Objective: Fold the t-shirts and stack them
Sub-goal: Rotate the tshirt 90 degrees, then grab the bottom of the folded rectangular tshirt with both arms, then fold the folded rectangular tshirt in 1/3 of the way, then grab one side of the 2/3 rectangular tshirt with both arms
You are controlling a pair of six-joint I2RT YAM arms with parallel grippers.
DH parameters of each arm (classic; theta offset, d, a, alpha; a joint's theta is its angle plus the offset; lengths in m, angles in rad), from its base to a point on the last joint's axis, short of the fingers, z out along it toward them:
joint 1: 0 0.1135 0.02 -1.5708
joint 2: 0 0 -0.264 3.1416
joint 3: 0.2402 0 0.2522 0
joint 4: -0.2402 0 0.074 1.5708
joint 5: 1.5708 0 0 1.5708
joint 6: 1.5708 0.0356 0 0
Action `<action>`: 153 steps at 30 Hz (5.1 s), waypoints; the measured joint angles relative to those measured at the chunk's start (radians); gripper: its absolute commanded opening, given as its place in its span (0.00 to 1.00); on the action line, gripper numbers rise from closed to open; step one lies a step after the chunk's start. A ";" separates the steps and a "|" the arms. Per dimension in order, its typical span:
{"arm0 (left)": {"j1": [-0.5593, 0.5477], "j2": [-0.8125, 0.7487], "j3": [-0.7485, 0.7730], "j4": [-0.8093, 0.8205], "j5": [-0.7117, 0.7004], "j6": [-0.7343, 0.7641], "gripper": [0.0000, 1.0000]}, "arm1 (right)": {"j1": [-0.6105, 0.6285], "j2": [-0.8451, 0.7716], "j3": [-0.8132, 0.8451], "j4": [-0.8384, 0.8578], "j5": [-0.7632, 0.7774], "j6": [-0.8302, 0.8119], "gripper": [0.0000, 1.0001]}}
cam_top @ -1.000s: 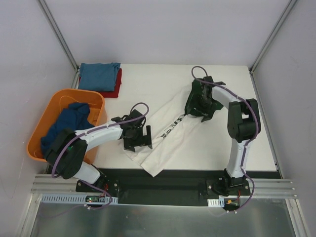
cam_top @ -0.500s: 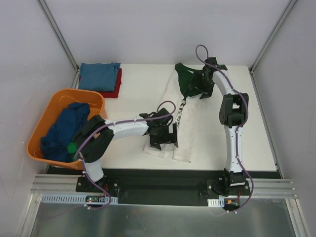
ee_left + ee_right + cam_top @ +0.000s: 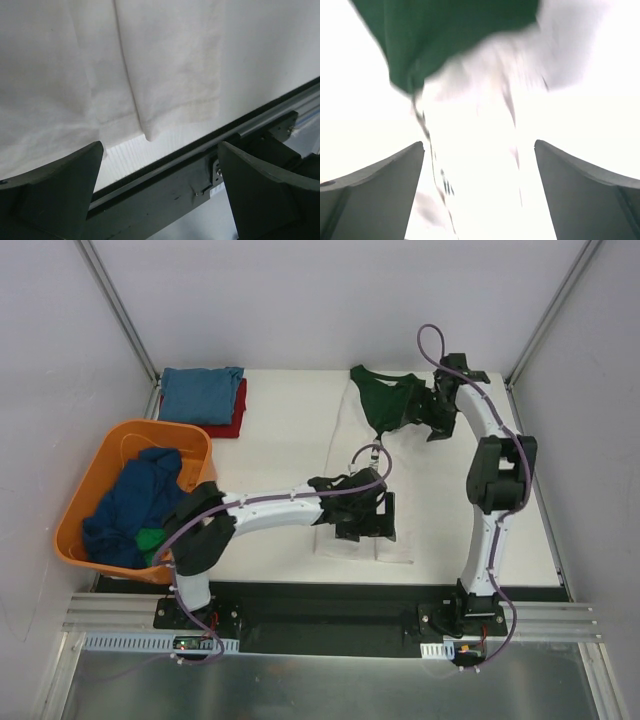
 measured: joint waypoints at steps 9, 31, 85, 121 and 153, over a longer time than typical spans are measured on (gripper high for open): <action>0.003 -0.501 -0.303 0.002 -0.123 0.044 0.99 | -0.019 -0.843 -0.801 0.100 0.040 0.013 0.97; 0.160 -0.370 -0.526 0.002 -0.104 0.048 0.46 | 0.095 -1.320 -1.551 0.175 -0.032 0.264 0.49; 0.175 -0.555 -0.429 0.115 -0.079 0.099 0.00 | 0.314 -1.325 -1.193 0.050 0.045 0.351 0.01; 0.579 0.127 0.209 0.089 0.244 0.327 0.01 | 0.005 -0.533 -0.708 0.330 -0.132 0.198 0.01; 0.536 -0.348 -0.294 0.040 0.213 0.307 0.98 | -0.010 -1.085 -1.211 0.341 -0.132 0.105 0.97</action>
